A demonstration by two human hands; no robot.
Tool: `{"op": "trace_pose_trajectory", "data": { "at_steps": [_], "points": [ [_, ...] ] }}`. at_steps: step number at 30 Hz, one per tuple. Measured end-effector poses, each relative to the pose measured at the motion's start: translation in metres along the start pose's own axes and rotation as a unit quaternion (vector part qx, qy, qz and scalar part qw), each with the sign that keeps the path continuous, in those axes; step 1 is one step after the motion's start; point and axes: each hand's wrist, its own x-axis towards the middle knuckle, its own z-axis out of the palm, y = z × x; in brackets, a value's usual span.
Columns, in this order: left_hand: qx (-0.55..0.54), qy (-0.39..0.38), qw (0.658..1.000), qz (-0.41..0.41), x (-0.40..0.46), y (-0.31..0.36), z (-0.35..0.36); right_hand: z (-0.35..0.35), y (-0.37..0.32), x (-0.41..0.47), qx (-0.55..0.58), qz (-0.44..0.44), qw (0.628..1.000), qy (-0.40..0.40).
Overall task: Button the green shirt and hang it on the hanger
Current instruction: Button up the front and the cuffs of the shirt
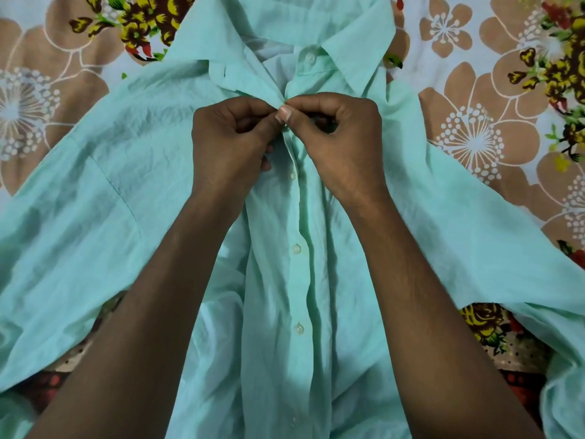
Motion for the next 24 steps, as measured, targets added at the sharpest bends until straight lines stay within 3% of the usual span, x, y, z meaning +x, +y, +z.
{"op": "trace_pose_trajectory", "data": {
  "at_steps": [6,10,24],
  "points": [
    [0.005,-0.002,1.0,0.007,0.0,-0.005,0.0,0.006,0.002,-0.004,-0.043,-0.042,0.998,0.032],
    [0.015,-0.014,1.0,0.008,0.001,-0.007,-0.001,0.011,0.004,-0.002,-0.03,-0.024,0.998,0.047],
    [0.01,-0.032,0.999,0.012,0.001,-0.008,-0.004,0.004,0.001,-0.004,0.027,0.014,1.0,0.006]
  ]
}}
